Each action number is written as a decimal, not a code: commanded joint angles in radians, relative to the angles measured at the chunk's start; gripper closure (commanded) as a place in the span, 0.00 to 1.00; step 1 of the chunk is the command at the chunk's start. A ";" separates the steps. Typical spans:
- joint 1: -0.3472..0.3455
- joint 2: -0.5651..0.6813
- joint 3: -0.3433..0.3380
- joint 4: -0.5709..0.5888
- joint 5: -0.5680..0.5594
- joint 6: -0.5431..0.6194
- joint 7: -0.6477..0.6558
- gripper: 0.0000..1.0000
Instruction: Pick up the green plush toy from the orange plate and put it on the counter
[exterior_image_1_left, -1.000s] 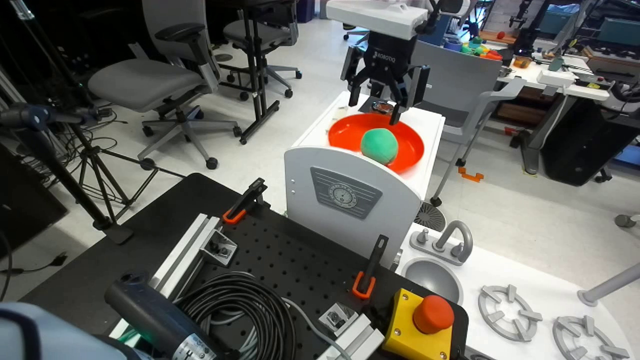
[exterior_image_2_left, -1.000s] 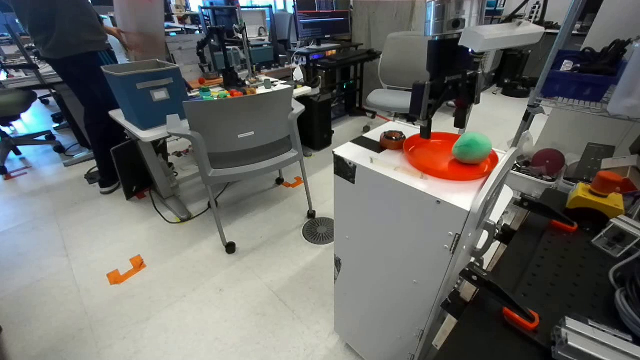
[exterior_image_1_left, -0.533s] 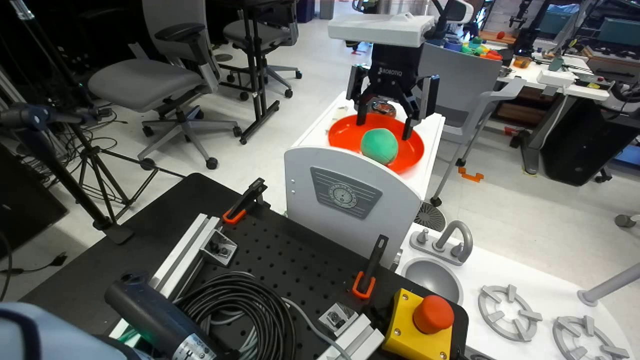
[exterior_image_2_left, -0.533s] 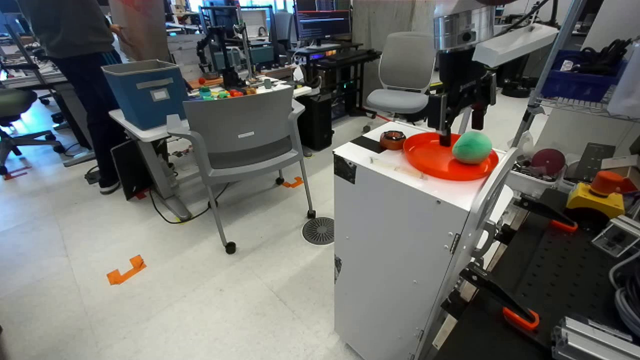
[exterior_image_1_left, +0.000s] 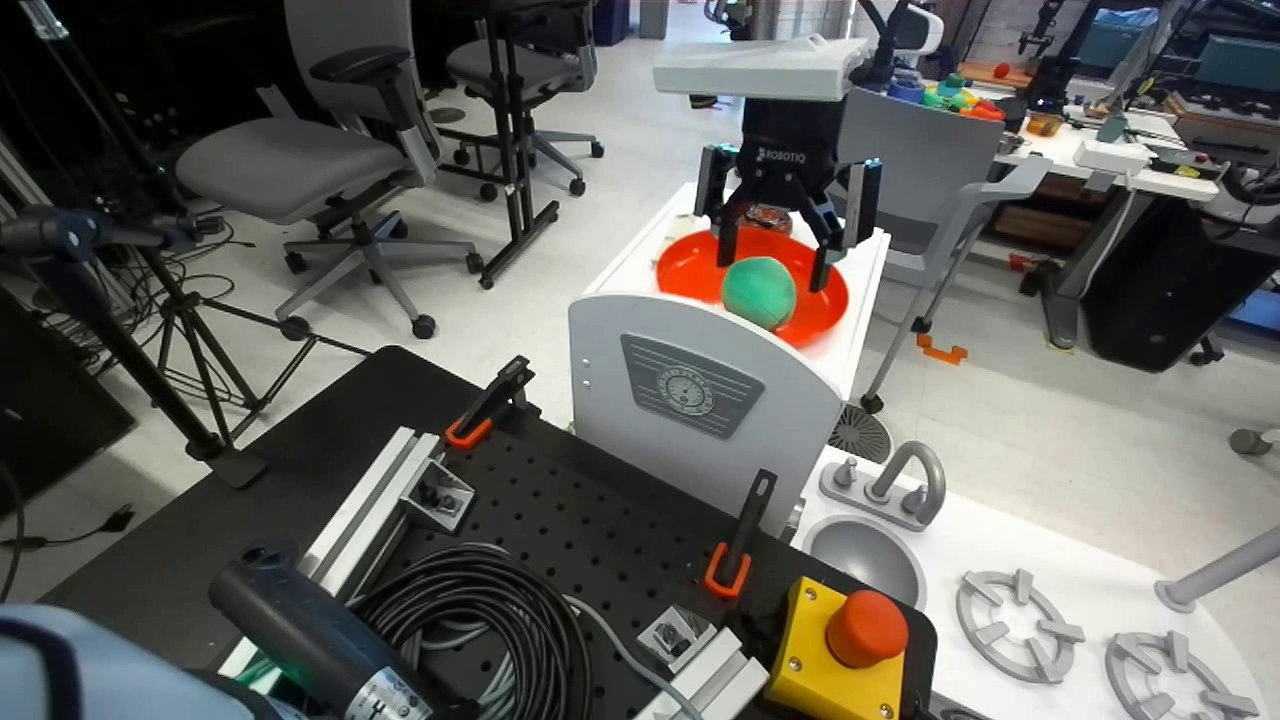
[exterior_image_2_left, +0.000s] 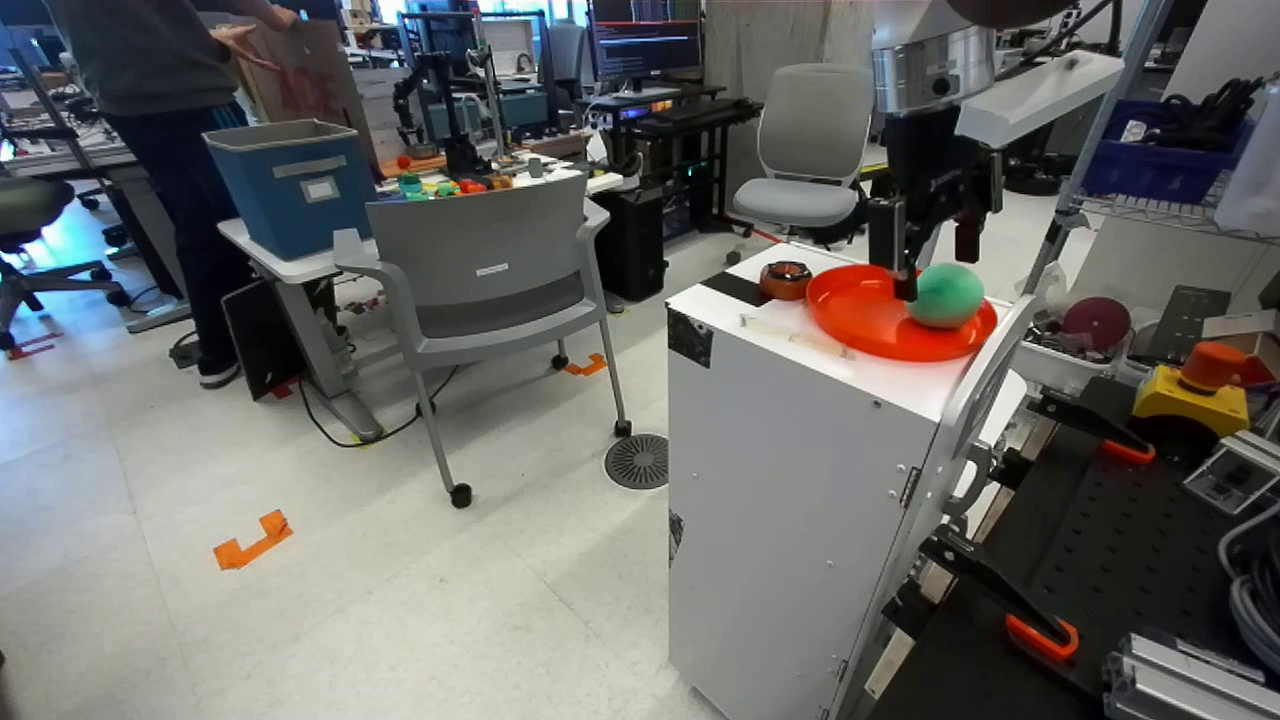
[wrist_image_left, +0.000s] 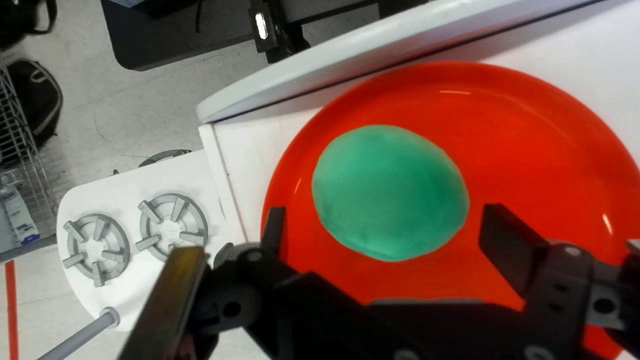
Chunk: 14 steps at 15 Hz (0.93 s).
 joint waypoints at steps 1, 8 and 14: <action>0.015 -0.021 -0.010 -0.013 -0.021 -0.010 0.016 0.35; 0.014 -0.018 -0.009 -0.008 -0.015 -0.012 0.011 0.86; 0.013 -0.025 -0.006 -0.009 -0.007 -0.009 0.006 0.97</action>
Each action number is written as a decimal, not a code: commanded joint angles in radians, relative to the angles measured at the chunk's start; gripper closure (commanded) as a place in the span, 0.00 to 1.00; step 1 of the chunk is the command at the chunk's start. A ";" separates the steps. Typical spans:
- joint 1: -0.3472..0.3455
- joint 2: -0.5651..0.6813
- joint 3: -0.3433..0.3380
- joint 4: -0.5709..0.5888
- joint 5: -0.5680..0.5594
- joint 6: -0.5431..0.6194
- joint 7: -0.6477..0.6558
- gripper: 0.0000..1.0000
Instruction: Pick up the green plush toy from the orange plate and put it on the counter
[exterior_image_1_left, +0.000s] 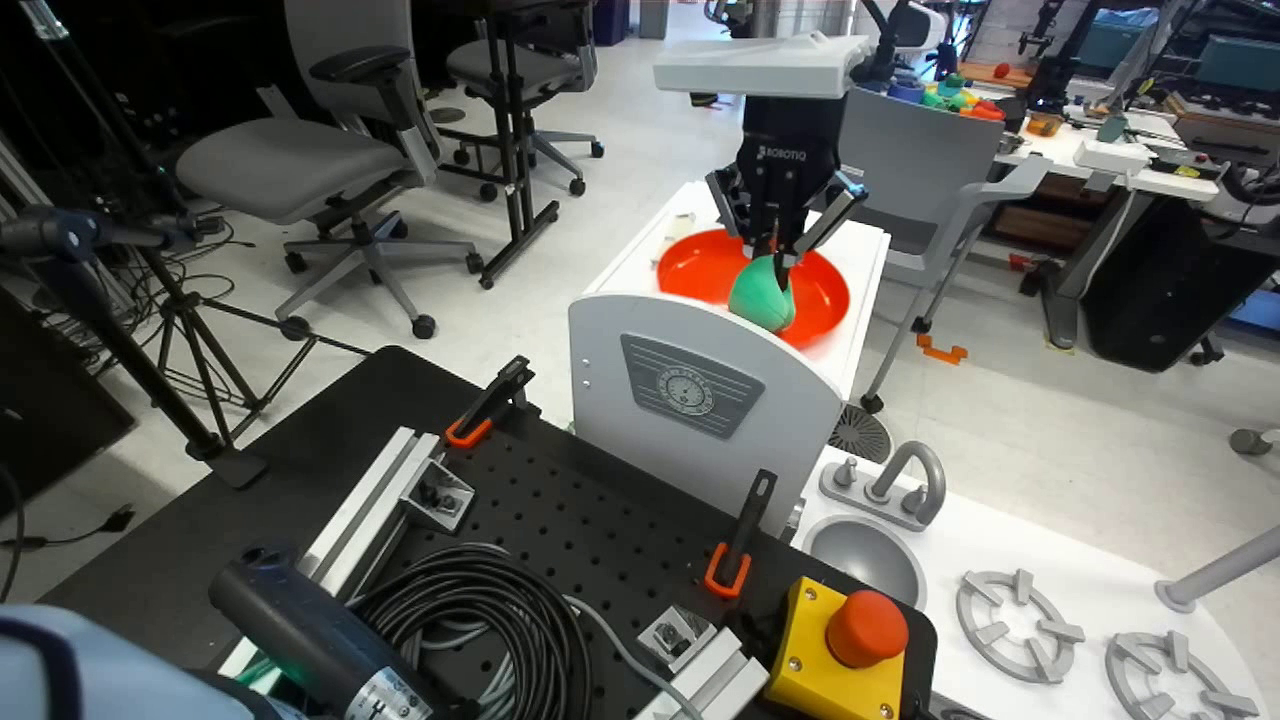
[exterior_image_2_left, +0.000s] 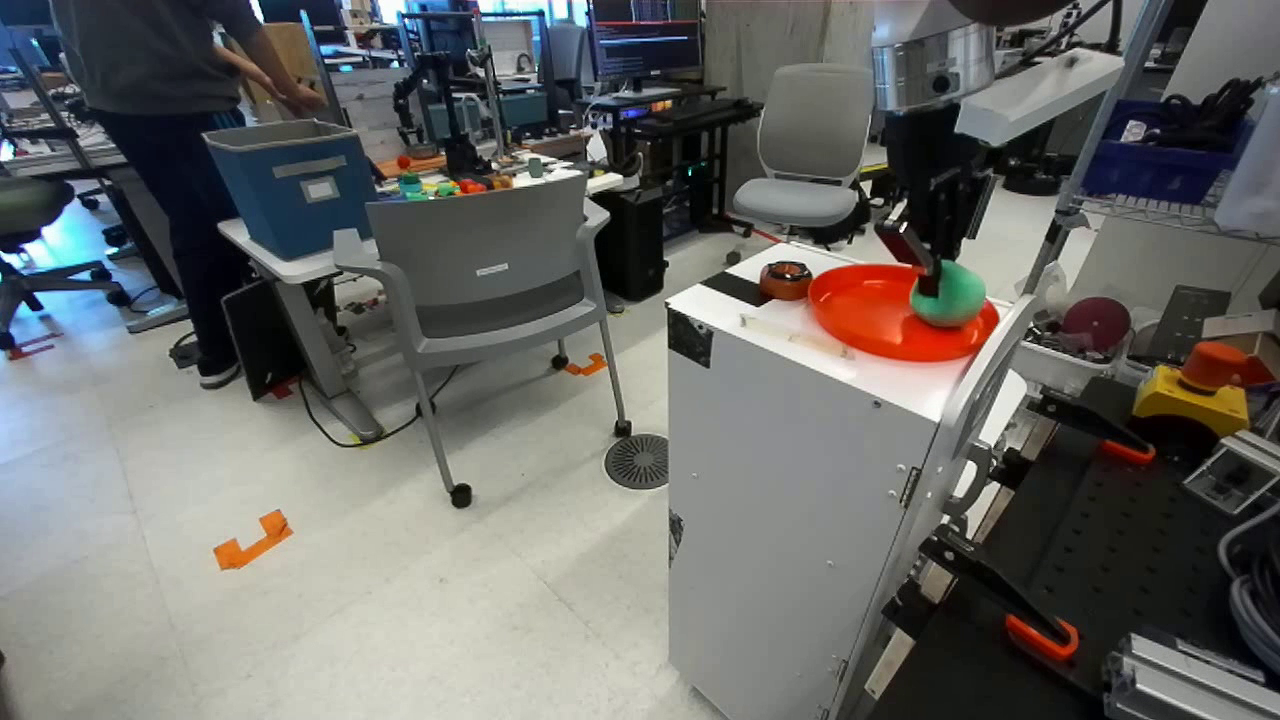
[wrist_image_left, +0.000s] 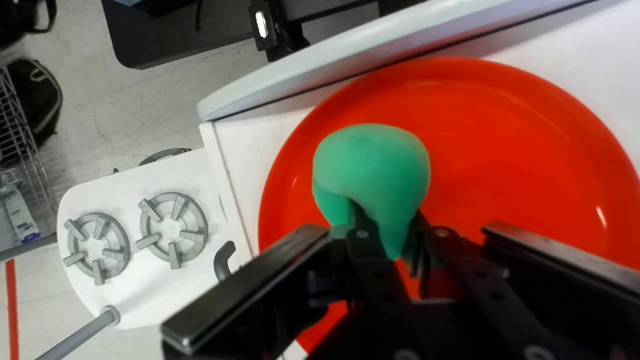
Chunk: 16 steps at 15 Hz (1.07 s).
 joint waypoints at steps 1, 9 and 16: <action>0.014 -0.025 -0.006 -0.010 -0.008 -0.007 0.007 0.96; 0.009 -0.054 -0.001 -0.020 0.014 0.002 -0.006 0.96; -0.003 -0.157 0.009 -0.064 0.068 0.037 -0.035 0.96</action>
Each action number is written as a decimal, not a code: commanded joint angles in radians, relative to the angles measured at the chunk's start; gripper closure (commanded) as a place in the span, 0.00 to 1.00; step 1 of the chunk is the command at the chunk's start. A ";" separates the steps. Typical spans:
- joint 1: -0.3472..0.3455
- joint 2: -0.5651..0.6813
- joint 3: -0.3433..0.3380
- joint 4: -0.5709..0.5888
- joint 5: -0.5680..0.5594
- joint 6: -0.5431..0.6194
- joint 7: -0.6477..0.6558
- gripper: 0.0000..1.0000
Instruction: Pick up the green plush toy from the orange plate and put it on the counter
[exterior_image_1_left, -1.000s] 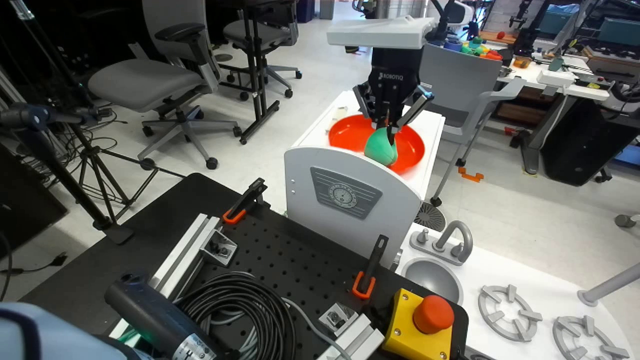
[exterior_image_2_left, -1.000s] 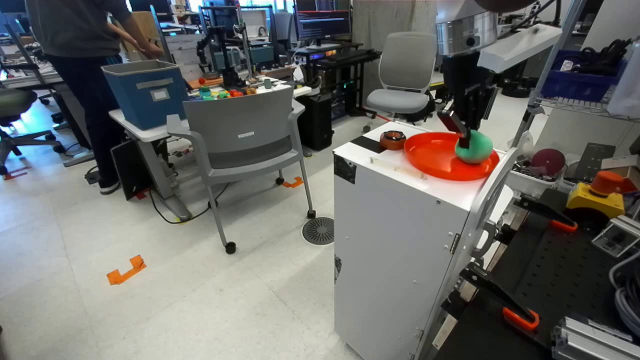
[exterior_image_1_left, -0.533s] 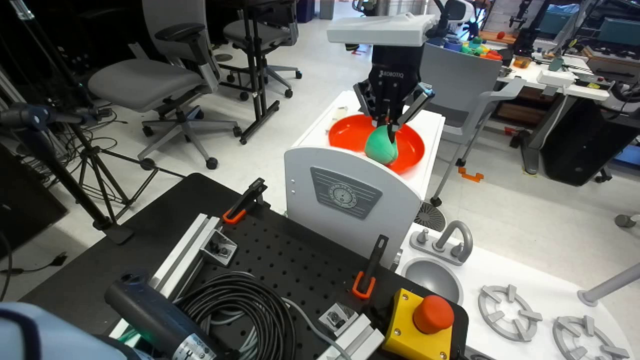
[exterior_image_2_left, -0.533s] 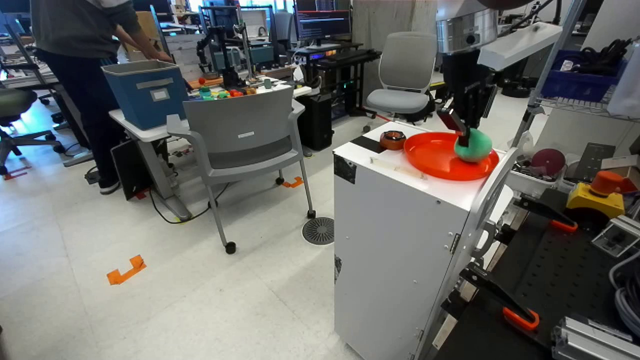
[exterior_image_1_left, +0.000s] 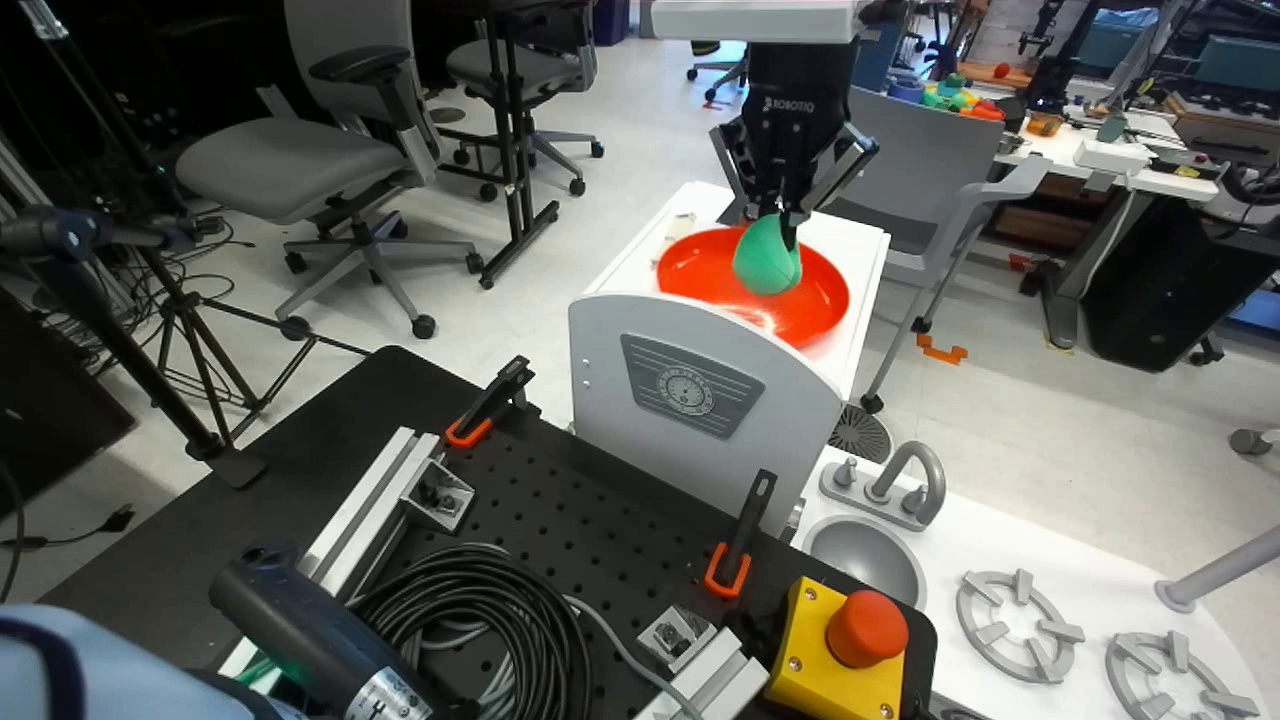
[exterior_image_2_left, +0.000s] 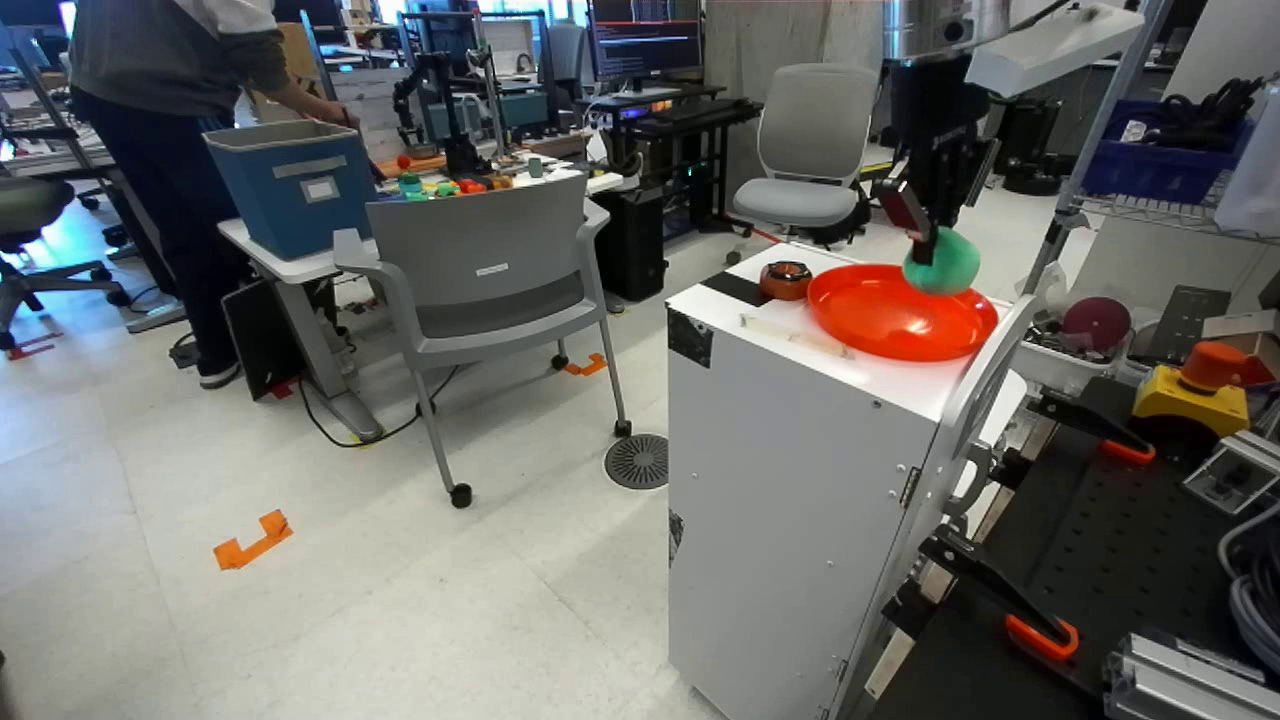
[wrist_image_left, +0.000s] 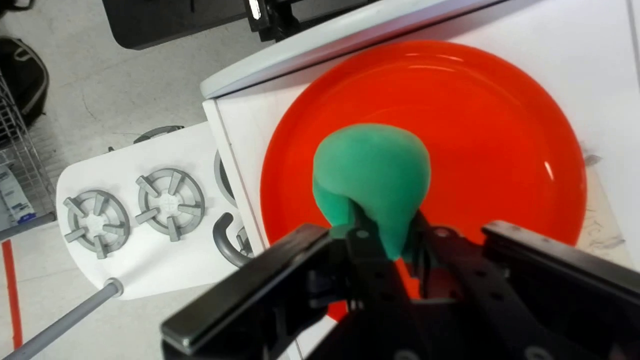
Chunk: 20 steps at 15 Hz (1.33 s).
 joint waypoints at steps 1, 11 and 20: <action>-0.005 -0.090 0.004 -0.049 0.063 0.031 -0.036 0.96; -0.023 -0.112 -0.003 0.025 0.272 0.008 -0.084 0.96; -0.054 -0.046 -0.020 0.157 0.366 -0.014 -0.051 0.96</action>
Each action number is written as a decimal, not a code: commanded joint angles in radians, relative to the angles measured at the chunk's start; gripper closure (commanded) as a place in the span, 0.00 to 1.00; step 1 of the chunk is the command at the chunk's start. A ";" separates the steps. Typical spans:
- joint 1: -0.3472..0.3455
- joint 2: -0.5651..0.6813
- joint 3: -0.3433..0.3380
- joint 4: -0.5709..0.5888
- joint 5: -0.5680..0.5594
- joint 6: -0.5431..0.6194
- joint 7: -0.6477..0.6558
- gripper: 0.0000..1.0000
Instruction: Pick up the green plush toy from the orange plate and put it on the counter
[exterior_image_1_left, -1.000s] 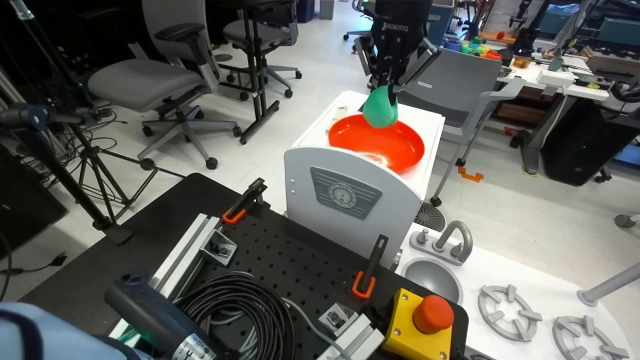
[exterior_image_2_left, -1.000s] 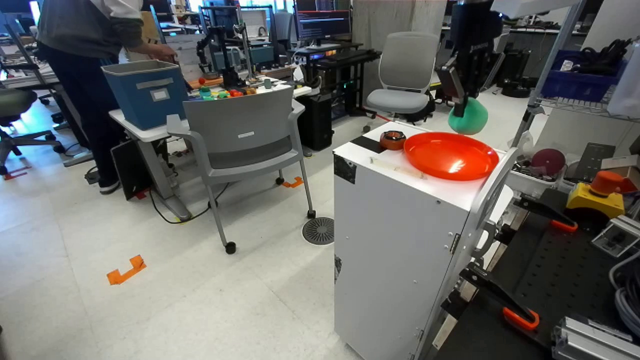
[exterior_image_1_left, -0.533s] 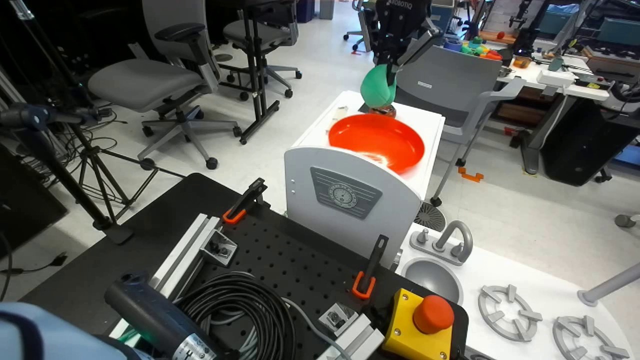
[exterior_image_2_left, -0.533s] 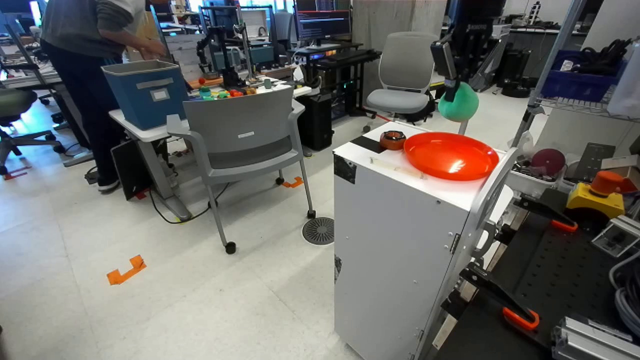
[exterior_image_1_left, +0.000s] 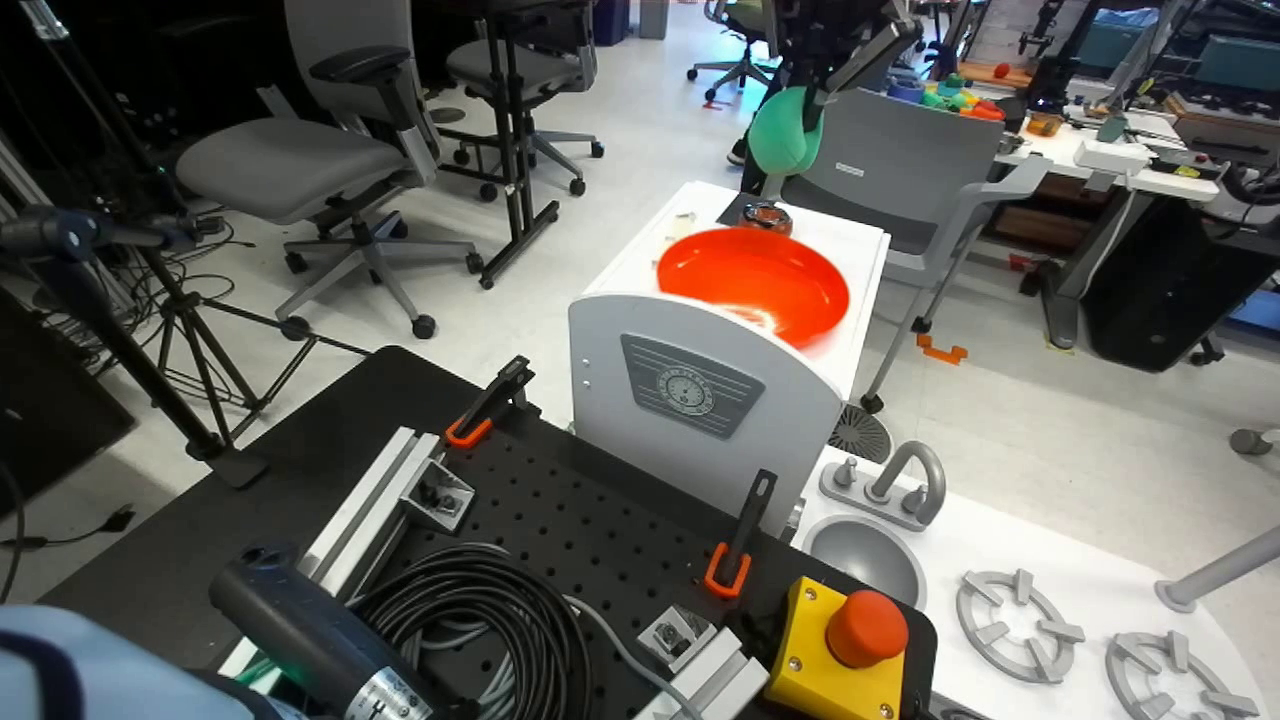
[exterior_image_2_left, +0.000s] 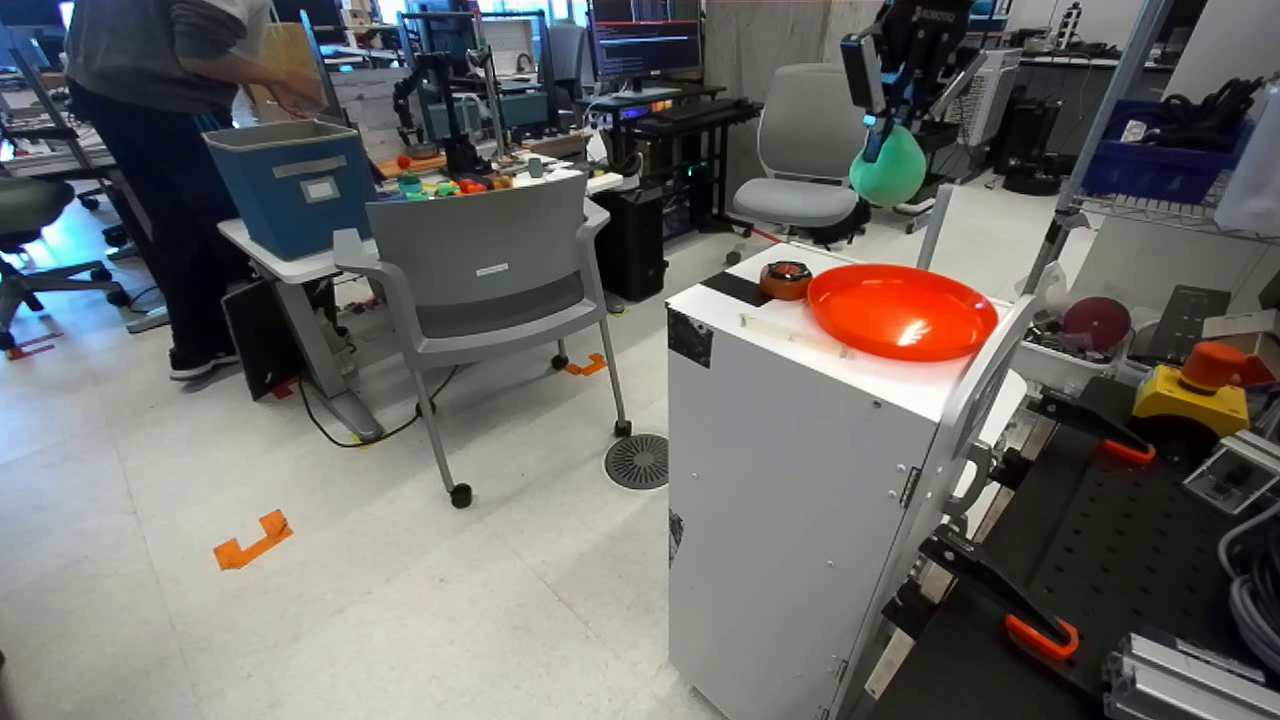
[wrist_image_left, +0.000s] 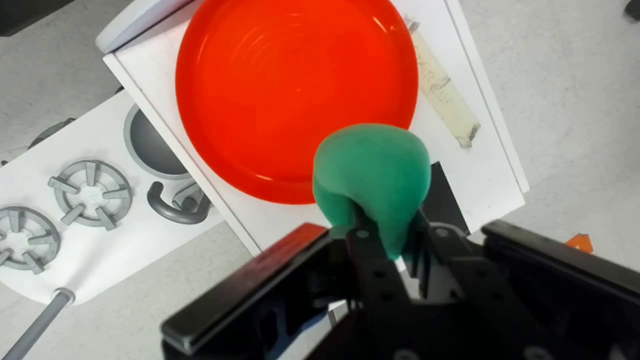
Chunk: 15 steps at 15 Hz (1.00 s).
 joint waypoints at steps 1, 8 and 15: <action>-0.015 0.051 -0.009 0.085 0.048 -0.032 -0.001 0.96; -0.033 0.131 -0.021 0.209 0.062 -0.089 0.042 0.96; -0.035 0.195 -0.030 0.290 0.053 -0.102 0.085 0.96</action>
